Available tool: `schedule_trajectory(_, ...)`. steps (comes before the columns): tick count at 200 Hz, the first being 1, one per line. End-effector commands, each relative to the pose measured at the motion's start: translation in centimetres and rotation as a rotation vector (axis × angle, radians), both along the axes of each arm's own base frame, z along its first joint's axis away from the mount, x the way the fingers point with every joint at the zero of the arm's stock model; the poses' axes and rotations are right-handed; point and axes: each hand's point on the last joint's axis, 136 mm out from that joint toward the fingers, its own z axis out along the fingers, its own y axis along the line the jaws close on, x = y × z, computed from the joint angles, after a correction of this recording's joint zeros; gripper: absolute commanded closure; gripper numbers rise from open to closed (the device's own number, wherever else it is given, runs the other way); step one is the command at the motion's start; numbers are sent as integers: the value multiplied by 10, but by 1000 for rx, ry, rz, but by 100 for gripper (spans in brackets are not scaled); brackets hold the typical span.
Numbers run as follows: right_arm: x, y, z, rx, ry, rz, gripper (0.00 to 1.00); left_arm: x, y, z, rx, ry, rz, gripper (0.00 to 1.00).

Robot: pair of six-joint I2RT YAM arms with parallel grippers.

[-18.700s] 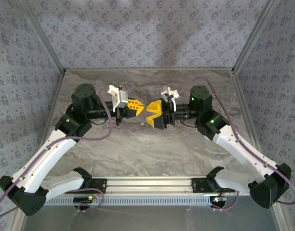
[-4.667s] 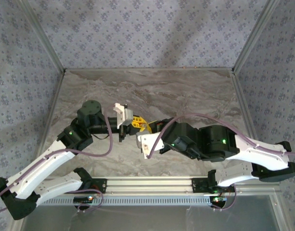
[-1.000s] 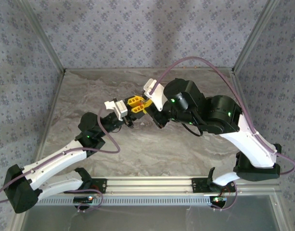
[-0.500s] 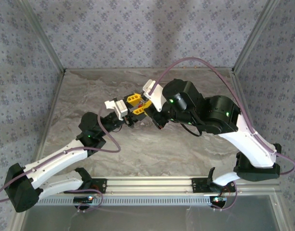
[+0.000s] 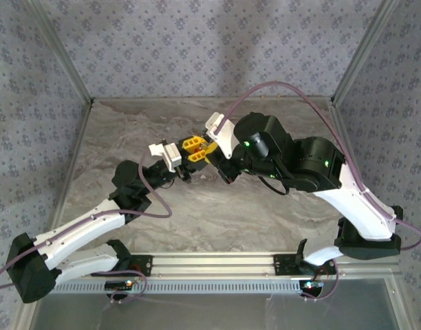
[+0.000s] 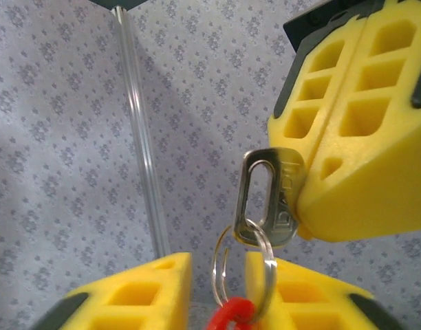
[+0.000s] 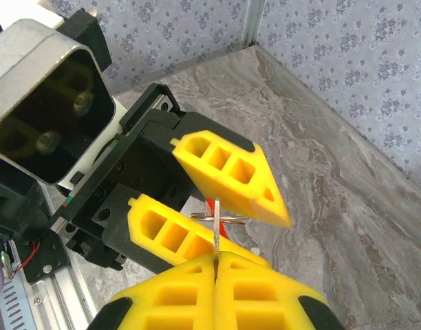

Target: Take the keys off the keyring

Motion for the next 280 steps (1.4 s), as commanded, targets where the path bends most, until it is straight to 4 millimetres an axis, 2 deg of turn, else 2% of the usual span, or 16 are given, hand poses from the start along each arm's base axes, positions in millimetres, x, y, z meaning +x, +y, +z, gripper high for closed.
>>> schedule_trajectory(1,2,-8,11,44,-8,-30,100,-8,6,23,-43,-57,-11,84)
schedule_trajectory(10,2,-9,12,48,-12,-29,100,-8,6,22,-44,-54,-13,84)
schedule_trajectory(22,1,-9,14,52,-16,-27,100,-8,6,23,-46,-57,-13,88)
schedule_trajectory(61,1,-9,8,39,-3,-30,100,-12,7,26,-48,-69,-23,88)
schedule_trajectory(82,2,-10,4,34,-3,-30,100,-13,7,26,-46,-68,-32,97)
schedule_trajectory(86,2,-10,4,31,-8,-28,100,-14,8,26,-44,-66,-35,100)
schedule_trajectory(114,7,-16,1,9,-112,-27,100,-14,7,26,-14,-13,-85,100)
schedule_trajectory(136,1,-20,7,47,-255,25,100,-16,8,24,-7,16,-118,100)
schedule_trajectory(176,-16,-23,4,104,-468,105,100,-20,4,19,12,80,-181,100)
schedule_trajectory(228,-45,-13,-18,3,-747,223,100,-19,2,18,29,141,-201,100)
schedule_trajectory(236,-49,-13,-15,-5,-782,231,100,-20,2,18,30,143,-204,100)
schedule_trajectory(238,-50,-10,-25,-28,-784,244,100,-20,2,18,29,144,-203,100)
schedule_trajectory(242,-53,-8,-30,-42,-794,259,100,-20,2,18,30,150,-204,100)
schedule_trajectory(280,-61,-12,-39,-78,-853,293,100,-20,4,21,19,170,-210,100)
